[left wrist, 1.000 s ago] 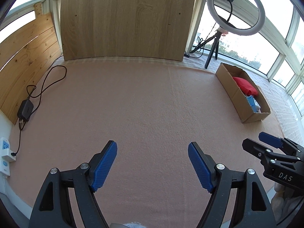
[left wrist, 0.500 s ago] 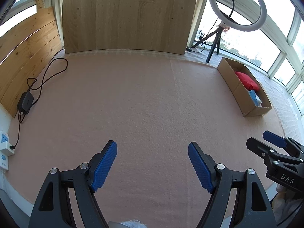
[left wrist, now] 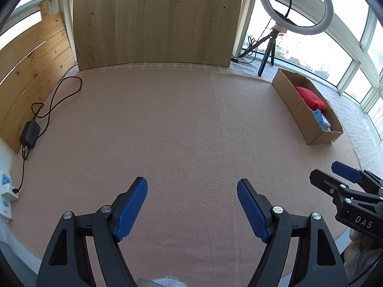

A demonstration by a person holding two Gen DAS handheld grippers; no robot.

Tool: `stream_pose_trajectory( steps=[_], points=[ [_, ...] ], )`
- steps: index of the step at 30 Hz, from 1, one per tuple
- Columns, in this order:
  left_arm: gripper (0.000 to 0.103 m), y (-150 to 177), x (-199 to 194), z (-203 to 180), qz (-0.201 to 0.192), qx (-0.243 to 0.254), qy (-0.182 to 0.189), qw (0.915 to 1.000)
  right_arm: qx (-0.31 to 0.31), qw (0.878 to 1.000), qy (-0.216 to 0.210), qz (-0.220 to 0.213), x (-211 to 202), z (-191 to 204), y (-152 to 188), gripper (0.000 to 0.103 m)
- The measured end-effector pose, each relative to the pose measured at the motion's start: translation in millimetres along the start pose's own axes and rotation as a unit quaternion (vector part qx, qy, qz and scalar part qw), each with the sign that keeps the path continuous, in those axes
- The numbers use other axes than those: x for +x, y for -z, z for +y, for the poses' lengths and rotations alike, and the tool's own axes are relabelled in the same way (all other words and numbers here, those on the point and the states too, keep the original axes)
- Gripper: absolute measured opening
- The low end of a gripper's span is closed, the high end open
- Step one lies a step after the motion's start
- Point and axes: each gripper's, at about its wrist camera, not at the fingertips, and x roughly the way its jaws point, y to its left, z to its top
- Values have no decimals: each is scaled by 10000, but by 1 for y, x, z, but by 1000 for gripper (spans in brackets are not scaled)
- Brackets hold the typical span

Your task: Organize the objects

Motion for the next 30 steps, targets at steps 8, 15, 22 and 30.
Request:
stream_pose_trajectory(
  steps=[8,15,22,30],
  points=[
    [80,-3,3,2,6,-3,5,10000,9,10000,-11,13,2,0,-2,71],
    [80,-4,4,6,18,-1,13,10000,18,10000,-16,26,4,0,-3,71],
    [80,-5,4,7,21,-3,18,10000,33,10000,-1,41,6,-1,-4,71],
    [80,-4,7,3,36,19,25,10000,58,10000,41,42,6,-2,-3,71]
  ],
)
